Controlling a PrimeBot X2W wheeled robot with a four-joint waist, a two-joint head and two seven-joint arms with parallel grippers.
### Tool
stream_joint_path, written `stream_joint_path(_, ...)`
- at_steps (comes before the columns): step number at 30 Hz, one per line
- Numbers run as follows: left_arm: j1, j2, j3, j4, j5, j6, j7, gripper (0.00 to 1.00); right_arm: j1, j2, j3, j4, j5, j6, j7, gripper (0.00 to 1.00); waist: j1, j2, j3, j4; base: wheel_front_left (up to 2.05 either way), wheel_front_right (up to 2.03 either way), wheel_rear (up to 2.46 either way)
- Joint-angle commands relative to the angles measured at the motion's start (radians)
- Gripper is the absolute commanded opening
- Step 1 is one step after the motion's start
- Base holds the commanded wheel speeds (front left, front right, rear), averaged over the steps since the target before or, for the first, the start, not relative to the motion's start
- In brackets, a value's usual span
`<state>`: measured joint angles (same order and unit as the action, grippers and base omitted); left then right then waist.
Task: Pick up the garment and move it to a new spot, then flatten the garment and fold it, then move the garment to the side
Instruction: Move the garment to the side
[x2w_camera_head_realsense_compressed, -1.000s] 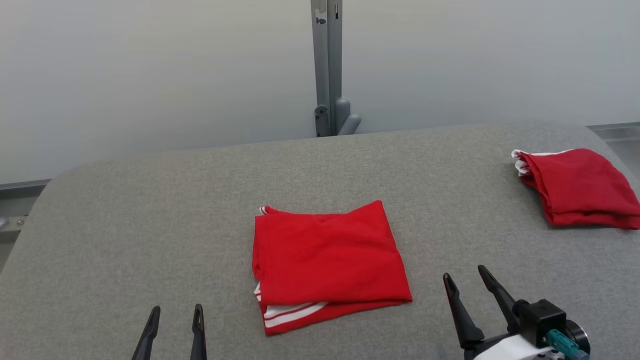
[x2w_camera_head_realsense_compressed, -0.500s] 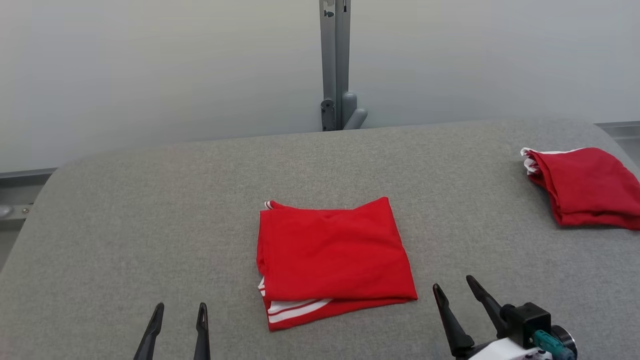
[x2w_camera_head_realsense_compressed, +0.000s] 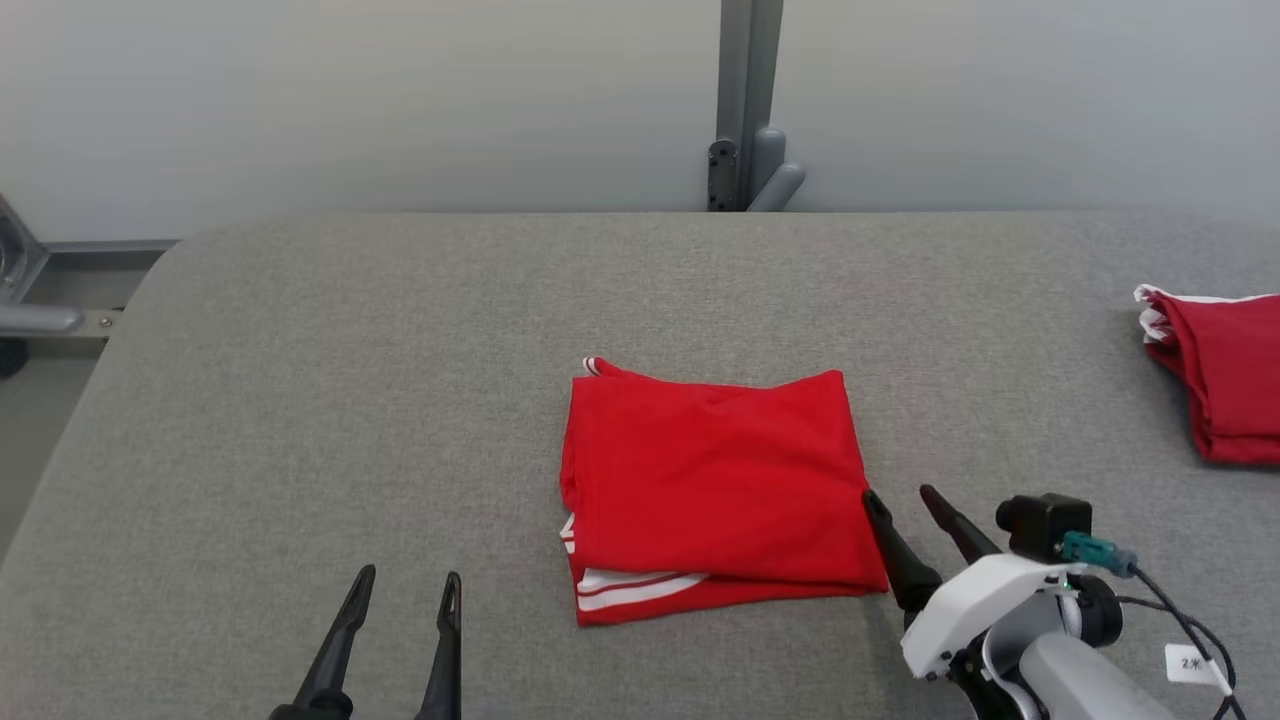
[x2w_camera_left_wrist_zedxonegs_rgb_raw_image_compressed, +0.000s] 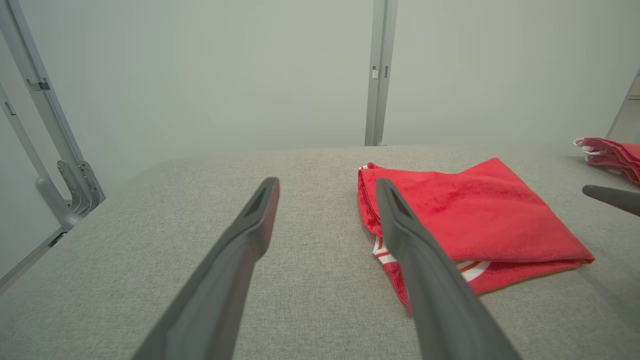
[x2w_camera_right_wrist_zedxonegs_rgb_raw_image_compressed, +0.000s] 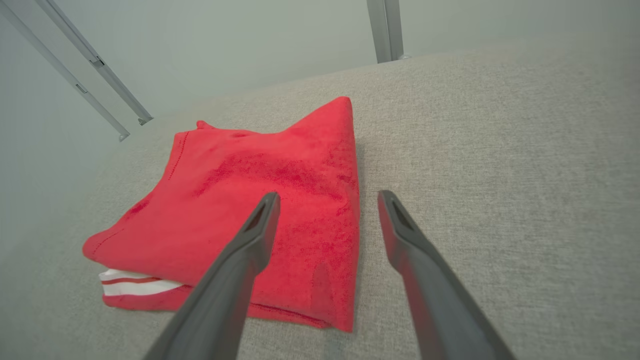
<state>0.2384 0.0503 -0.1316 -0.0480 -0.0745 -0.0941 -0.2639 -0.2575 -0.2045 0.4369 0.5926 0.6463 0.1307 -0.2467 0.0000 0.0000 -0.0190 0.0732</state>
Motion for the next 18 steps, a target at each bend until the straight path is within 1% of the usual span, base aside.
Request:
stream_joint_path(1, -0.018, 0.001, 0.001, -0.002, 0.007, -0.003, 0.0, 1.0, -0.019, -0.012, 0.006, 0.005, 0.014, 0.0, 0.002, 1.0, 0.0, 0.0, 0.034, 0.036, 0.0, 0.0, 0.0)
stream_joint_path(5, -0.046, 0.001, -0.003, -0.005, 0.002, -0.014, 0.0, 1.0, -0.086, -0.051, 0.047, 0.042, 0.168, 0.0, 0.043, 1.0, 0.0, 0.0, 0.074, 0.067, 0.0, 0.0, 0.0)
stream_joint_path(11, -0.084, 0.001, -0.002, -0.003, -0.004, -0.027, 0.0, 1.0, -0.148, -0.101, 0.092, 0.048, 0.391, 0.0, 0.158, 1.0, 0.0, 0.0, 0.13, 0.097, 0.0, 0.0, 0.0)
stream_joint_path(14, -0.1, 0.001, 0.001, -0.003, -0.009, -0.03, 0.0, 1.0, -0.168, -0.124, 0.114, 0.04, 0.471, 0.0, 0.204, 1.0, 0.0, 0.0, 0.156, 0.105, 0.0, 0.0, 0.0)
stream_joint_path(18, -0.119, 0.001, 0.001, 0.003, -0.014, -0.033, 0.0, 1.0, -0.195, -0.154, 0.145, 0.033, 0.54, 0.0, 0.239, 1.0, 0.0, 0.0, 0.18, 0.108, 0.0, 0.0, 0.0)
